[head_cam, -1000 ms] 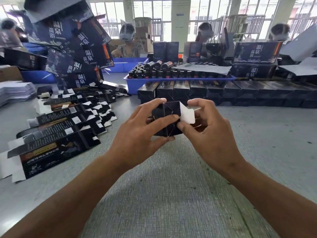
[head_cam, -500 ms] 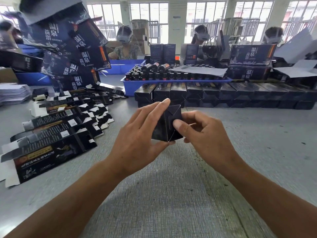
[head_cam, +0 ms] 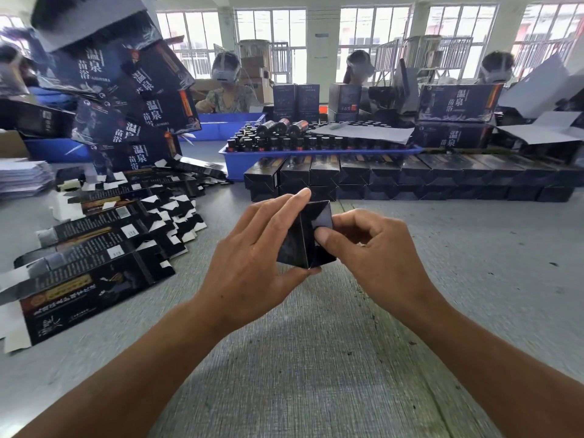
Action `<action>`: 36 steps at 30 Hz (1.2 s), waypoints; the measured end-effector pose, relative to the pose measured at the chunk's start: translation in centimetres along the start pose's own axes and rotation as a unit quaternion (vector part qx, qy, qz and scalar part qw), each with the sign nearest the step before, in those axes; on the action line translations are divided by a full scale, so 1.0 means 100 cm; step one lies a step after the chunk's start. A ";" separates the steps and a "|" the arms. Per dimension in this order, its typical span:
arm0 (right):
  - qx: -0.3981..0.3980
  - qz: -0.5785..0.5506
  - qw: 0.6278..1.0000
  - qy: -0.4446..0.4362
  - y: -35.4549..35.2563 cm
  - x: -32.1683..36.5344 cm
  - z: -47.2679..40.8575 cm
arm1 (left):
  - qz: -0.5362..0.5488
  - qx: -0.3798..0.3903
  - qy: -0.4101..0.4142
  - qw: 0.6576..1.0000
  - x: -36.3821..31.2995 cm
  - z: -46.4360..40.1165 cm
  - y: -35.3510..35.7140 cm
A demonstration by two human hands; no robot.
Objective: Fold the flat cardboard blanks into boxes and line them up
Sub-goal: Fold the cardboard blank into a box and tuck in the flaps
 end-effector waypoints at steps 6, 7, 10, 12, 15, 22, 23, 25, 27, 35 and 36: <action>0.045 0.013 0.999 -0.007 0.003 -0.001 0.004 | -0.006 0.000 0.033 0.999 -0.003 -0.001 0.002; 0.046 0.023 0.999 -0.014 0.004 -0.001 0.005 | -0.004 0.000 0.049 0.999 -0.003 -0.001 0.003; 0.016 -0.004 1.000 -0.009 0.006 -0.002 0.004 | 0.001 -0.002 0.078 0.997 -0.003 0.000 0.006; -0.015 -0.051 0.998 0.037 0.006 -0.003 0.001 | -0.005 -0.008 0.054 0.998 -0.001 0.000 0.005; -0.045 -0.144 0.980 0.127 0.002 -0.008 -0.007 | -0.006 -0.060 -0.027 0.998 0.000 -0.001 0.000; 0.099 -0.177 0.958 0.202 0.003 -0.021 -0.008 | 0.289 -0.065 -0.386 0.874 0.008 -0.009 -0.004; 0.127 -0.151 0.961 0.193 0.004 -0.021 -0.006 | 0.334 -0.064 -0.388 0.857 0.008 -0.010 -0.004; 0.163 -0.105 0.965 0.175 0.006 -0.019 -0.002 | 0.391 -0.069 -0.377 0.837 0.007 -0.012 -0.005; 0.141 -0.100 0.972 0.162 0.006 -0.016 -0.002 | 0.409 -0.073 -0.366 0.833 0.006 -0.013 -0.008; 0.049 -0.106 0.993 0.009 -0.005 0.000 -0.006 | 0.410 -0.002 -0.339 0.847 -0.002 -0.008 -0.006; 0.057 -0.091 0.994 0.005 -0.006 0.000 -0.006 | 0.408 0.006 -0.342 0.846 -0.002 -0.008 -0.006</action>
Point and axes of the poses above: each hand's wrist, its own z-axis away from the middle knuckle, its own y-axis out of the palm, x = y × z, the point moved 1 cm from there along -z, towards the middle knuckle, and after that the axes turned 12 degrees about -x, right-handed, at the moved point
